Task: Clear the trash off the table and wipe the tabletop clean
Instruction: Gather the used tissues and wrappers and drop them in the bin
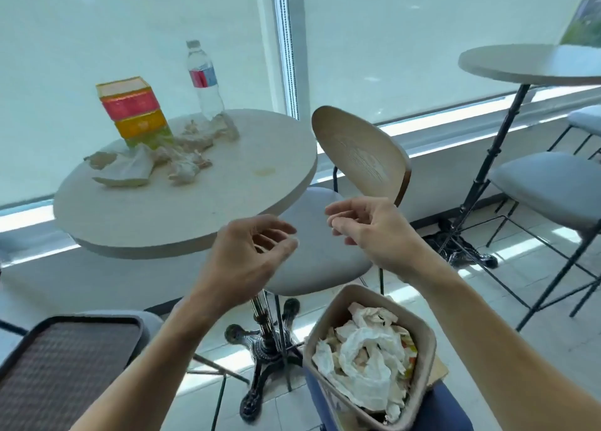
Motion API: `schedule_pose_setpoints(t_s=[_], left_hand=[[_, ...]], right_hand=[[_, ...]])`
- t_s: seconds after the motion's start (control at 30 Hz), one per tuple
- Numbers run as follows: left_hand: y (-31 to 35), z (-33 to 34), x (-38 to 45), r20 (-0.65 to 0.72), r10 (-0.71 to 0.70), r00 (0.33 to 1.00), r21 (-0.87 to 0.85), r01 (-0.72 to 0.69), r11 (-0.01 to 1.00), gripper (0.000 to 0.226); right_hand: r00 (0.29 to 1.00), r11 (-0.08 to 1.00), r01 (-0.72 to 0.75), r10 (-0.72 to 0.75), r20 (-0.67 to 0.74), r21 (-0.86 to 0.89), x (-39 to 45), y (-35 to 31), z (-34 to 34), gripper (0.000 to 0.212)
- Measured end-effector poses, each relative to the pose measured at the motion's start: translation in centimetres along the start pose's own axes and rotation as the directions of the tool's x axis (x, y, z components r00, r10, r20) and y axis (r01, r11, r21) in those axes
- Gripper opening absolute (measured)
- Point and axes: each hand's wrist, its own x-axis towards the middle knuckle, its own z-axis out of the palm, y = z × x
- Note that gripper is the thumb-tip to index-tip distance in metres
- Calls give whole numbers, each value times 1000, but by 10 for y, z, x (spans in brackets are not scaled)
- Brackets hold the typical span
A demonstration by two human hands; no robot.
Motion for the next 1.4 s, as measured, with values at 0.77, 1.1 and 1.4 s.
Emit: schedule_pose_setpoints(t_s=[0.77,1.1,1.4], left_hand=[[-153,-205,120,-372,-186,909,462,355,813,56],[-172,-220,130,-338,-229,913,409,361,838,75],[-176,-238,129,-332,-358,873,-100,344,933,52]], right_hand=[[983,975,184,-181,34,-124,153,-101,138,14],[972,807,211,-115,204,-552,192,-111,195,70],[974,775,226,-172,148,-590,204,-106,213,29]])
